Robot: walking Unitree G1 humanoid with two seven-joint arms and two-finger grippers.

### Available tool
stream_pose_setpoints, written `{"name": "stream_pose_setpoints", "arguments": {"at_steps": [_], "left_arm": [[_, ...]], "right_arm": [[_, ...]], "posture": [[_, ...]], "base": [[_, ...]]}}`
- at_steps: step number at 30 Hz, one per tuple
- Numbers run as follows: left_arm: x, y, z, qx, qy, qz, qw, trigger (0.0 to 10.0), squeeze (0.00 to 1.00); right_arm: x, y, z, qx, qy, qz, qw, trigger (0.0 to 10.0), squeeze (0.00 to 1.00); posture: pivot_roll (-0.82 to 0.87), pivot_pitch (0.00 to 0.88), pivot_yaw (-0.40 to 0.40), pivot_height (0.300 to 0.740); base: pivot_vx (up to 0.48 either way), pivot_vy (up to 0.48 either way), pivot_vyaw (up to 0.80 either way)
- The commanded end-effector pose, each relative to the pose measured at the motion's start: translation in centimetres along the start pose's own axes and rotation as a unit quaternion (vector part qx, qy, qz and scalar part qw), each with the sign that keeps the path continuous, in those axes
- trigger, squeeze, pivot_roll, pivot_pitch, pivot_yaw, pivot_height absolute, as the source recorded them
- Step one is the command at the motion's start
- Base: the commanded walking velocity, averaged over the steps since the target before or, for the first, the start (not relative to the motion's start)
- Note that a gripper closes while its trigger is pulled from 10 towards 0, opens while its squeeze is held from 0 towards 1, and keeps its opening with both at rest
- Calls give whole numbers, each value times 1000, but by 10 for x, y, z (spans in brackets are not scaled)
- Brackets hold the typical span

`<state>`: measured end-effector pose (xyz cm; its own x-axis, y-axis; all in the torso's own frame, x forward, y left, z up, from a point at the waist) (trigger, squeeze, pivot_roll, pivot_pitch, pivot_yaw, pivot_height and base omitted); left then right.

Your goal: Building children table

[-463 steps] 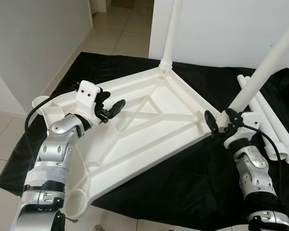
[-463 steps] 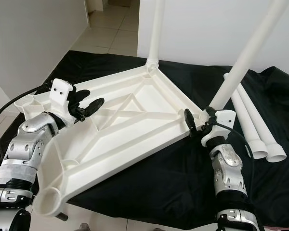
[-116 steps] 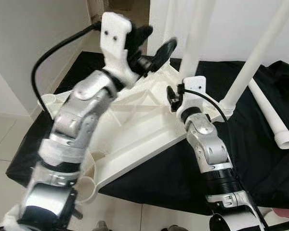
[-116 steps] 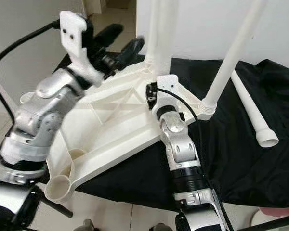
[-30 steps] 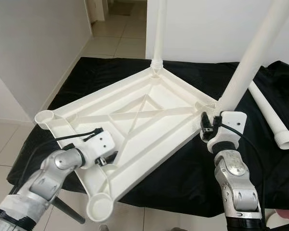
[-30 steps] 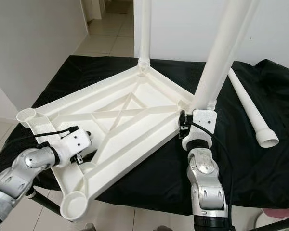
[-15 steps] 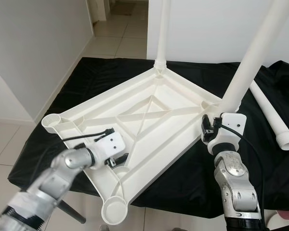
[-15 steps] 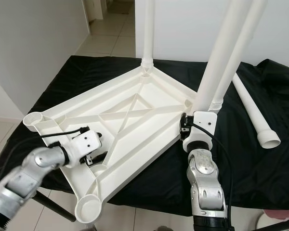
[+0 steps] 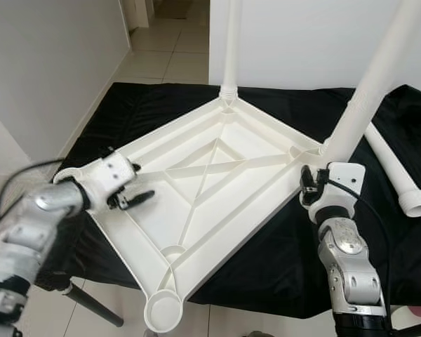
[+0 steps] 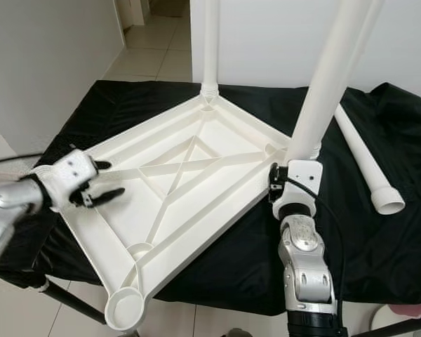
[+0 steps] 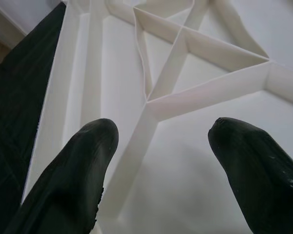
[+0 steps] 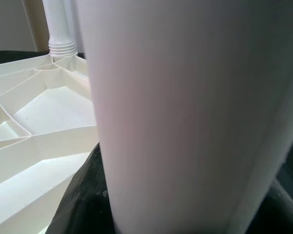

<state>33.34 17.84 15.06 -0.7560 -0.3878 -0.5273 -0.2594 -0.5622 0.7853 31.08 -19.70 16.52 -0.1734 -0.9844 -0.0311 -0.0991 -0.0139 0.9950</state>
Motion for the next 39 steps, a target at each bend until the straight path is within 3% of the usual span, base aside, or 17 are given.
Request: {"name": "stream_pose_setpoints", "arguments": {"at_steps": [1, 2, 6, 7, 15, 16, 17, 24, 30, 39], "left_arm": [[17, -6, 6, 8, -77, 24, 997, 10000, 0], [24, -8, 11, 17, -107, 45, 993, 10000, 0], [32, -10, 14, 16, -131, 53, 990, 10000, 0], [51, -9, 21, 25, -183, 66, 981, 10000, 1000], [62, -2, 29, 50, -218, 66, 973, 10000, 1000], [65, -4, 33, 47, -228, 57, 971, 10000, 0], [70, -4, 36, 42, -242, 34, 969, 10000, 0], [74, 0, 39, 48, -259, 26, 964, 10000, 0], [88, -3, 50, 37, -299, -19, 953, 10000, 0], [94, -7, 52, 24, -319, -25, 947, 10000, 0]], "right_arm": [[-1, -1, 0, -1, 3, 6, 1000, 10000, 0], [0, -3, 1, -3, 3, 9, 1000, 10000, 0], [1, -3, 1, -4, 3, 10, 1000, 10000, 0], [1, -4, 2, -5, 5, 13, 1000, 10000, 0], [2, -3, 2, -5, 8, 18, 1000, 10000, 0], [2, -3, 2, -6, 10, 20, 1000, 10000, 0], [3, -3, 2, -7, 12, 22, 1000, 10000, 0], [2, -3, 2, -7, 13, 24, 1000, 10000, 0], [2, -5, 4, -9, 15, 25, 1000, 10000, 0], [2, -5, 4, -10, 15, 25, 1000, 10000, 0]], "posture": [[-53, 5, 27, 740], [-53, 5, 27, 740], [-55, 7, 27, 740], [-57, 7, 26, 740], [-56, 11, 20, 740], [-56, 11, 18, 740], [-54, 12, 13, 740], [-56, 12, 15, 740], [-58, 16, 20, 740], [-56, 20, 23, 740]], "base": [[0, 0, 0], [0, 0, 0], [0, 0, 0], [0, 0, 0], [0, 0, 0], [0, 0, 0], [0, 0, 0], [0, 0, 0], [0, 0, 0], [0, 0, 0]]}}
Point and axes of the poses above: a point about 5 cm out from each wrist's last joint towards the gripper, its own z axis pointing back from the gripper into the wrist, its own y axis along the axis of the wrist's last joint, x = y × z, the point moved 4 cm from there along -z, pointing out of the wrist towards the gripper, and after that the axes turned 7 degrees about -z, right-handed, at the moved point
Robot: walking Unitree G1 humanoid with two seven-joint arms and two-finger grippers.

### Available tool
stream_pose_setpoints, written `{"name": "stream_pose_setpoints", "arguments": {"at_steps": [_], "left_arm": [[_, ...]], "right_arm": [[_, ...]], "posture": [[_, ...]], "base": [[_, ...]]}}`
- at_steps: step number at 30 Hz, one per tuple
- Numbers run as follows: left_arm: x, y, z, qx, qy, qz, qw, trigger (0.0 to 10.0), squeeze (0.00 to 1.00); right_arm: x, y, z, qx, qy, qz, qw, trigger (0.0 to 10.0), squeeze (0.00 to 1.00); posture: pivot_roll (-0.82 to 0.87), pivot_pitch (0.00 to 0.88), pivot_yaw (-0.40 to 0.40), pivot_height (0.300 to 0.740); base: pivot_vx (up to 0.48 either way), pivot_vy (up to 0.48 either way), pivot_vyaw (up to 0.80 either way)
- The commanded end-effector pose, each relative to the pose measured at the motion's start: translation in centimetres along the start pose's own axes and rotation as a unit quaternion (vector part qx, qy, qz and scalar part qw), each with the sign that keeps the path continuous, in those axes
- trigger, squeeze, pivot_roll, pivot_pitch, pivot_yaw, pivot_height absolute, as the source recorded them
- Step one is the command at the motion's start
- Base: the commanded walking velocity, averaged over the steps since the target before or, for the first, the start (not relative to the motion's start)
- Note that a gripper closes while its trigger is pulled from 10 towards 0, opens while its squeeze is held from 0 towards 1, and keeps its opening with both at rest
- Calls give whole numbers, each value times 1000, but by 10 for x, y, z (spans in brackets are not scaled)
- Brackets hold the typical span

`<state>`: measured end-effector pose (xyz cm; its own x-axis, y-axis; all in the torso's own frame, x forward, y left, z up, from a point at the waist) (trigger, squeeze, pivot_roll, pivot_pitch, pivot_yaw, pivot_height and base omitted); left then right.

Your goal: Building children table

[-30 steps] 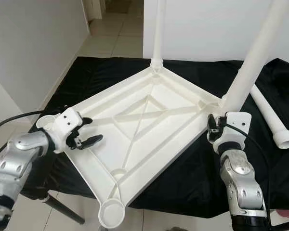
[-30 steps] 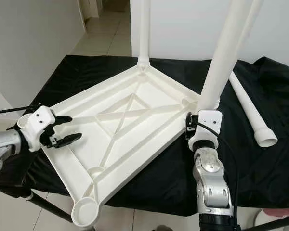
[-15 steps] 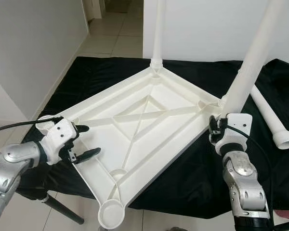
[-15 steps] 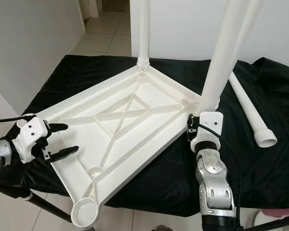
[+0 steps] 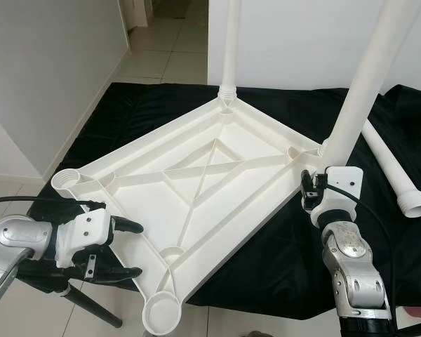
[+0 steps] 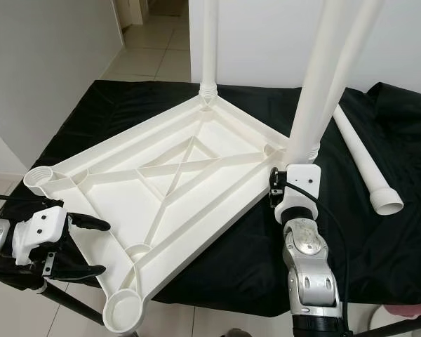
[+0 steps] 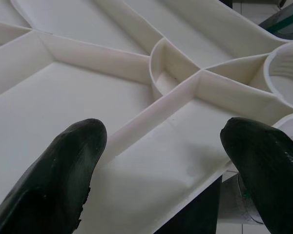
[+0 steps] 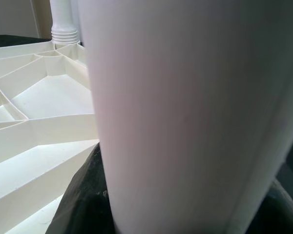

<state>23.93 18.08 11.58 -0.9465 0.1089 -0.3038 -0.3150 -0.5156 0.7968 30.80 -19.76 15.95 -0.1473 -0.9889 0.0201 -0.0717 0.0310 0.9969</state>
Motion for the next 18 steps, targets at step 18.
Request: {"name": "stream_pose_setpoints", "arguments": {"at_steps": [18], "left_arm": [[-36, -13, -20, -28, 36, -43, 998, 10000, 0]], "right_arm": [[-2, 1, 2, 2, -5, -6, 1000, 10000, 0]], "posture": [[-77, 33, 46, 740]], "base": [[0, 0, 0]]}}
Point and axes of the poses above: a point about 5 cm out from each wrist's last joint towards the gripper, its own z axis pointing back from the gripper into the wrist, its own y axis along the axis of the wrist's last joint, x = y × z, the point moved 4 cm from there along -z, pointing out of the wrist towards the gripper, and after that the axes turned 7 degrees about -z, right-handed, at the moved point
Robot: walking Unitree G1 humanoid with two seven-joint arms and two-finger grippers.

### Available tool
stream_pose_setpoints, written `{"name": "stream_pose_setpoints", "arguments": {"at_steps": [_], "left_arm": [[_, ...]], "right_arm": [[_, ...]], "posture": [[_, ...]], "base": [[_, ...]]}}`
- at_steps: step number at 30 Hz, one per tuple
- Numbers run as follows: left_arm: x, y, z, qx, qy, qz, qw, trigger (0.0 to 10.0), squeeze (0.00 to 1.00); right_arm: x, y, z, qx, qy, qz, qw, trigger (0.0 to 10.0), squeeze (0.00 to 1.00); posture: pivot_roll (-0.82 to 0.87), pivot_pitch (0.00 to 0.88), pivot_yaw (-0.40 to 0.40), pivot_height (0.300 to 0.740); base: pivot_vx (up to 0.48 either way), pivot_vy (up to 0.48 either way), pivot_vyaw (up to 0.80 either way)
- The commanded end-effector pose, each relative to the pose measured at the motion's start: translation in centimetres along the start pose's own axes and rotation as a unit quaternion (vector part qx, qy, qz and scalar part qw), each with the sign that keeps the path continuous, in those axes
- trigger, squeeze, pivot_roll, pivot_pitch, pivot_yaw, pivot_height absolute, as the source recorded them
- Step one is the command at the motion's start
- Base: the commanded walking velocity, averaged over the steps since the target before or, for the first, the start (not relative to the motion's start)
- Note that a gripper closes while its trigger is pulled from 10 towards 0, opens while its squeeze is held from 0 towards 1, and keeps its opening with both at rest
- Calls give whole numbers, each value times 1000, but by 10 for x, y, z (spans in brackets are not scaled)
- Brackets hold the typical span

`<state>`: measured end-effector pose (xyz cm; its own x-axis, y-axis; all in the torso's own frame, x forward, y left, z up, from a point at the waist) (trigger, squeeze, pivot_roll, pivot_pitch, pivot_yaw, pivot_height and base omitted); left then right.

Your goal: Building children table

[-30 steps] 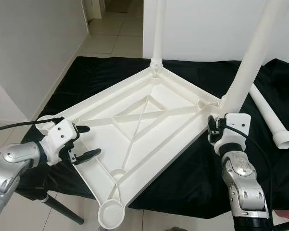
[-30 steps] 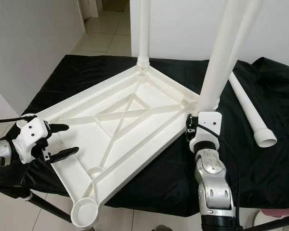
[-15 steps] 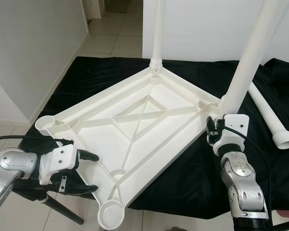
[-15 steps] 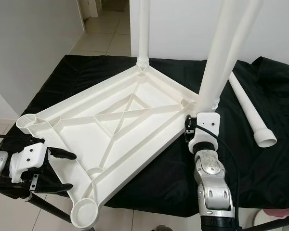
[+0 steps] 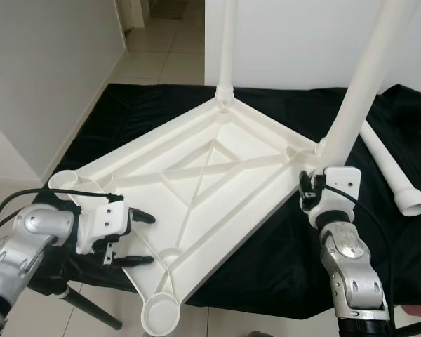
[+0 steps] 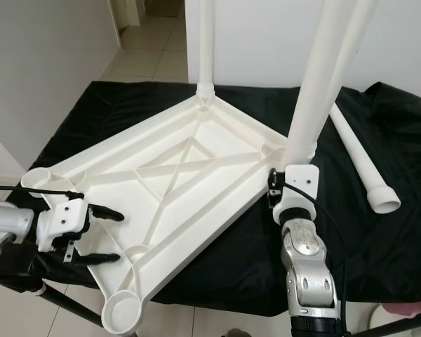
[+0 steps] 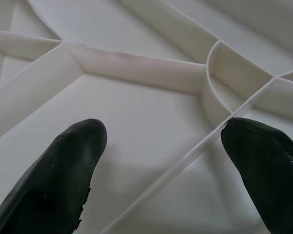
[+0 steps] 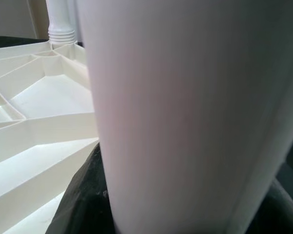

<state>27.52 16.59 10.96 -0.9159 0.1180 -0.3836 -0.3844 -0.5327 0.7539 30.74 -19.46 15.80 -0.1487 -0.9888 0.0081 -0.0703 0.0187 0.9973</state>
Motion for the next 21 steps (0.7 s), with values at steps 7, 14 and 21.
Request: {"name": "stream_pose_setpoints", "arguments": {"at_steps": [7, 14, 21], "left_arm": [[-1, -18, -11, -48, -5, -19, 999, 10000, 0], [5, -41, -18, -109, -38, -14, 993, 6157, 0], [6, -42, -19, -106, -48, 1, 993, 0, 0]], "right_arm": [[3, 2, 2, 3, -8, 0, 1000, 10000, 0], [4, 3, 1, 5, -9, 2, 1000, 10000, 0], [5, 4, 1, 5, -11, 4, 1000, 10000, 0]], "posture": [[-83, 36, 53, 740], [-88, 39, 56, 740], [-93, 42, 57, 740]], "base": [[0, 0, 0], [0, 0, 0], [0, 0, 0]]}}
Point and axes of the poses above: a point about 5 cm out from each wrist's last joint towards the gripper, its own z axis pointing back from the gripper into the wrist, its own y axis along the axis of the wrist's last joint, x = y × z, the point moved 4 cm from there along -z, pointing out of the wrist towards the gripper, and after that the axes turned 7 degrees about -z, right-handed, at the moved point
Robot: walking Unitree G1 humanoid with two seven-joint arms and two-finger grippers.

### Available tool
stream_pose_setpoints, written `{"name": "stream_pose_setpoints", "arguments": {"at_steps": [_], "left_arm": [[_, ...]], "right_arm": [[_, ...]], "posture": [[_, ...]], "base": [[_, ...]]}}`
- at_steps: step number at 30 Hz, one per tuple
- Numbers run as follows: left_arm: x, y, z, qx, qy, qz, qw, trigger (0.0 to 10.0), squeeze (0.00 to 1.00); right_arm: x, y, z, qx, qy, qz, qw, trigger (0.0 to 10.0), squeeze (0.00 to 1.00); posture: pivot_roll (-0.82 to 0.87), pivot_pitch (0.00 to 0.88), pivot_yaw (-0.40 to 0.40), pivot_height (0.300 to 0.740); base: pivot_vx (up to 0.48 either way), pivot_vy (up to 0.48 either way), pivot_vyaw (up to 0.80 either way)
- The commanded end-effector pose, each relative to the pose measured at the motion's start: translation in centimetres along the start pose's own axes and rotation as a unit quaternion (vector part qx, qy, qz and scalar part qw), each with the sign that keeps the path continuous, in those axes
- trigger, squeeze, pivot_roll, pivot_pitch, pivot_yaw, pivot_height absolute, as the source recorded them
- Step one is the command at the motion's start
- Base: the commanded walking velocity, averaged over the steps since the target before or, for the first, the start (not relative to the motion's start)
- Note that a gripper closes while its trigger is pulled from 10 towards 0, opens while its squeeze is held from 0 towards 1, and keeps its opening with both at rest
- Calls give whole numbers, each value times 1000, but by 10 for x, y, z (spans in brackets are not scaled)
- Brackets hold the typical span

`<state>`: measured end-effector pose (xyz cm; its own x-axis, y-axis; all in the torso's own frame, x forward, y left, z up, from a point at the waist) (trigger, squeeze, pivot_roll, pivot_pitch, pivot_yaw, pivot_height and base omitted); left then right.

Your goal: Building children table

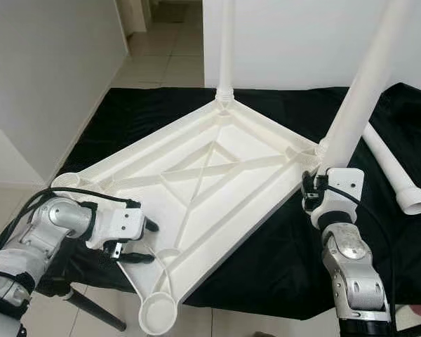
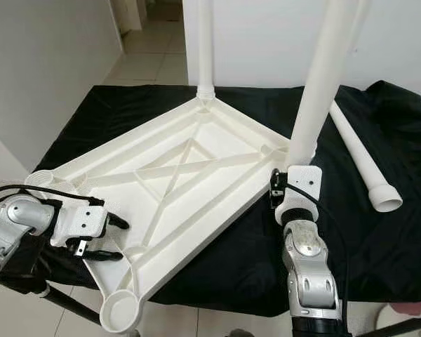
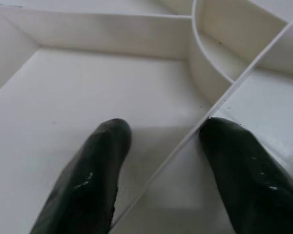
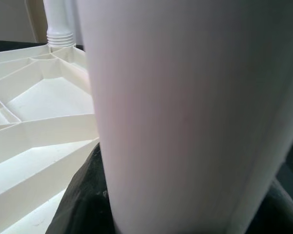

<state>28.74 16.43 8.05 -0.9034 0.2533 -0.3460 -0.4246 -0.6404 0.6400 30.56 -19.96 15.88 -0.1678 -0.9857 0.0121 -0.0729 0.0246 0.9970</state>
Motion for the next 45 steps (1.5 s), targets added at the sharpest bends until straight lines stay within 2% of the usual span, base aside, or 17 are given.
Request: {"name": "stream_pose_setpoints", "arguments": {"at_steps": [1, 7, 9, 13, 23, 27, 30, 31, 32, 33, 34, 35, 36, 37, 43, 44, 45], "left_arm": [[5, -15, -4, -27, 18, 37, 999, 0, 0], [4, -15, -4, -26, 21, 37, 999, 0, 0], [-12, -8, -8, -4, 70, 40, 997, 0, 0], [-16, -3, -11, 9, 84, 37, 996, 0, 0], [-41, 48, -35, 94, 141, -11, 985, 0, 0], [-46, 63, -42, 122, 148, -10, 981, 0, 0], [-59, 81, -51, 148, 176, -9, 973, 0, 0], [-64, 88, -54, 154, 187, -12, 970, 3725, 0], [-64, 88, -54, 154, 187, -12, 970, 3725, 0], [-67, 94, -56, 163, 193, -8, 968, 8431, 0], [-69, 101, -59, 173, 195, 1, 965, 10000, 0], [-71, 107, -62, 182, 195, 7, 964, 10000, 396], [-71, 107, -62, 182, 195, 7, 964, 10000, 396], [-71, 111, -64, 191, 192, 19, 962, 10000, 1000], [-75, 121, -62, 207, 203, 32, 957, 10000, 1000], [-78, 125, -59, 214, 209, 36, 953, 10000, 733], [-82, 129, -56, 224, 217, 43, 949, 10000, 0]], "right_arm": [[1, 3, 0, 3, -2, 1, 1000, 10000, 0], [1, 3, 0, 3, -3, 1, 1000, 10000, 0], [-1, 3, -2, 4, -2, -3, 1000, 10000, 0], [-2, 3, -2, 4, -1, -3, 1000, 10000, 0], [-7, 3, -6, 6, 5, -6, 1000, 10000, 0], [-9, 3, -7, 6, 7, -7, 1000, 10000, 0], [-11, 3, -9, 8, 9, -8, 1000, 10000, 0], [-12, 3, -9, 7, 9, -9, 1000, 10000, 0], [-12, 3, -9, 7, 9, -9, 1000, 10000, 0], [-12, 3, -9, 7, 8, -10, 1000, 10000, 0], [-12, 2, -10, 7, 8, -12, 1000, 10000, 0], [-13, 2, -10, 7, 7, -13, 1000, 10000, 0], [-13, 2, -10, 7, 7, -13, 1000, 10000, 0], [-13, 2, -10, 8, 7, -14, 1000, 10000, 0], [-14, 2, -12, 9, 5, -16, 1000, 10000, 0], [-15, 2, -13, 10, 5, -17, 1000, 10000, 0], [-15, 2, -14, 11, 6, -18, 1000, 10000, 0]], "posture": [[-93, 43, 57, 740], [-91, 42, 58, 740], [-84, 36, 55, 740], [-83, 34, 54, 740], [-73, 24, 40, 740], [-74, 21, 39, 740], [-73, 14, 44, 740], [-72, 13, 44, 740], [-72, 13, 44, 740], [-72, 13, 44, 740], [-73, 8, 46, 740], [-72, 6, 48, 740], [-72, 6, 48, 740], [-72, 3, 46, 740], [-70, 0, 47, 740], [-68, 0, 46, 740], [-63, 0, 43, 740]], "base": [[0, 0, 0], [0, 0, 0], [0, 0, 0], [0, 0, 0], [0, 0, 0], [0, 0, 0], [0, 0, 0], [0, 0, 0], [0, 0, 0], [0, 0, 0], [0, 0, 0], [0, 0, 0], [0, 0, 0], [0, 0, 0], [0, 0, 0], [0, 0, 0], [0, 0, 0]]}}
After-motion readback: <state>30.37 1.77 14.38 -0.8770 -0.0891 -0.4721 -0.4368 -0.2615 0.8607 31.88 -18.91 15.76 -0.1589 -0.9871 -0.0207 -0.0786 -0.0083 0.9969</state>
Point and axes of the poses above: a point about 5 cm out from each wrist's last joint towards the gripper, its own z axis pointing back from the gripper into the wrist, its own y axis along the axis of the wrist's last joint, x = y × z, the point moved 4 cm from there along -z, pointing out of the wrist towards the gripper, and after that the axes turned 7 degrees about -z, right-handed, at the moved point
